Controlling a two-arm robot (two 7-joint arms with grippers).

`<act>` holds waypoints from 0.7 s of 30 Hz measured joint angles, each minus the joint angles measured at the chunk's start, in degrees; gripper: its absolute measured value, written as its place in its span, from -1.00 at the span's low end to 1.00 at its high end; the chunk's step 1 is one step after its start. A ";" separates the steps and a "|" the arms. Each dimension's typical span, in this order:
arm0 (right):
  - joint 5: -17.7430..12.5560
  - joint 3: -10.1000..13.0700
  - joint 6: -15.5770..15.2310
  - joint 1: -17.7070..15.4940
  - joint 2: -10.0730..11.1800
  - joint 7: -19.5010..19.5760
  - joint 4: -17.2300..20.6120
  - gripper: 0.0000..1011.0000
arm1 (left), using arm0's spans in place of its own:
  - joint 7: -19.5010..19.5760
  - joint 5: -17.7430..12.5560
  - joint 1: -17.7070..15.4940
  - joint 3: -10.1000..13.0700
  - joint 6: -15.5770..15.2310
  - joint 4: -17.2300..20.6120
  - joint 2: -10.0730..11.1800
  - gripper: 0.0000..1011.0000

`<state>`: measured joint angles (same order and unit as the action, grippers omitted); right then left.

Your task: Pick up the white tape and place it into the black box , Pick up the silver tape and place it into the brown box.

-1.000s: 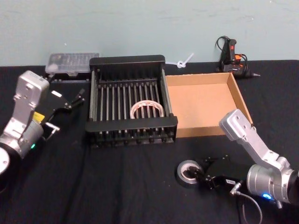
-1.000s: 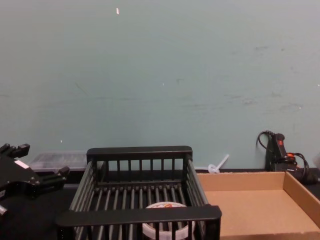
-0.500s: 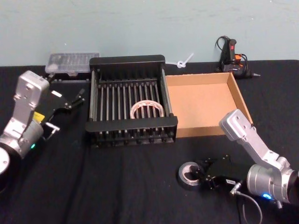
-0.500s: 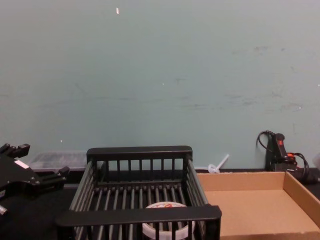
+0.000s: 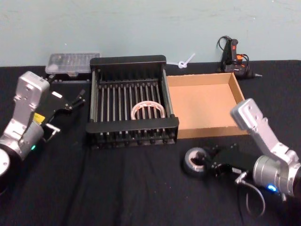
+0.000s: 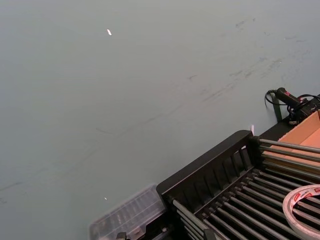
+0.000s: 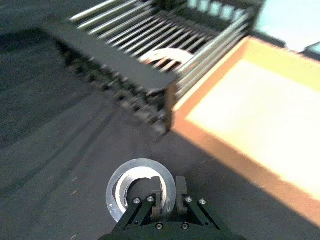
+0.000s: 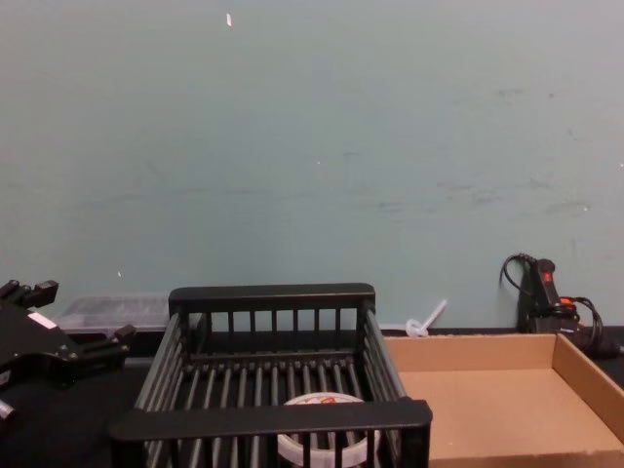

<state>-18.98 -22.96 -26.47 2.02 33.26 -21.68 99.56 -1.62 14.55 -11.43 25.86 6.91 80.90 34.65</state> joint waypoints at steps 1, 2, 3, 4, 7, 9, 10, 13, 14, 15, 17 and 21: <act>0.00 0.62 0.17 0.11 -0.42 0.74 -0.11 -0.65 | 0.00 0.00 0.00 0.00 0.00 0.00 0.00 0.98; 0.00 0.62 0.17 0.11 -0.42 0.74 -0.11 -0.65 | 0.00 0.00 0.00 0.00 0.00 0.00 0.00 0.98; 0.02 1.35 0.37 0.32 -0.92 1.63 -0.29 -0.65 | 0.00 0.00 0.00 0.00 0.00 0.00 0.00 0.98; 0.04 1.72 0.50 0.46 -1.23 2.07 -0.42 -0.65 | 0.00 0.00 0.00 0.00 0.00 0.00 0.00 0.98; 0.23 3.30 0.84 1.33 -2.45 3.83 -1.21 -0.65 | 0.00 0.00 0.00 0.00 0.00 0.00 0.00 0.98; 0.49 4.21 0.99 2.09 -3.36 4.78 -1.87 -0.65 | 0.00 0.00 0.00 0.00 0.00 0.00 0.00 0.98; 0.59 4.62 1.02 2.48 -3.72 5.15 -2.23 -0.65 | 0.00 0.00 0.00 0.00 0.00 0.00 0.00 0.98; 0.95 5.76 1.03 3.87 -5.01 6.26 -3.69 -0.65 | 0.00 0.00 0.00 0.00 0.00 0.00 0.00 0.98; 1.05 6.00 1.03 4.26 -5.32 6.47 -4.06 -0.65 | 0.00 0.00 0.00 0.00 0.00 0.00 0.00 0.98; 1.15 6.20 1.03 4.65 -5.59 6.69 -4.42 -0.65 | 0.00 0.00 0.00 0.00 0.00 0.00 0.00 0.98; 1.49 6.74 0.98 5.78 -6.40 7.15 -5.60 -0.65 | 0.00 0.00 0.00 0.00 0.00 0.00 0.00 0.98; 2.00 7.34 0.79 7.61 -7.66 7.65 -7.52 -0.65 | 0.00 0.00 0.00 0.00 0.00 0.00 0.00 0.98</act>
<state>-16.98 -15.63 -25.69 9.63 25.60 -14.03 92.05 -1.62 14.55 -11.43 25.86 6.91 80.90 34.64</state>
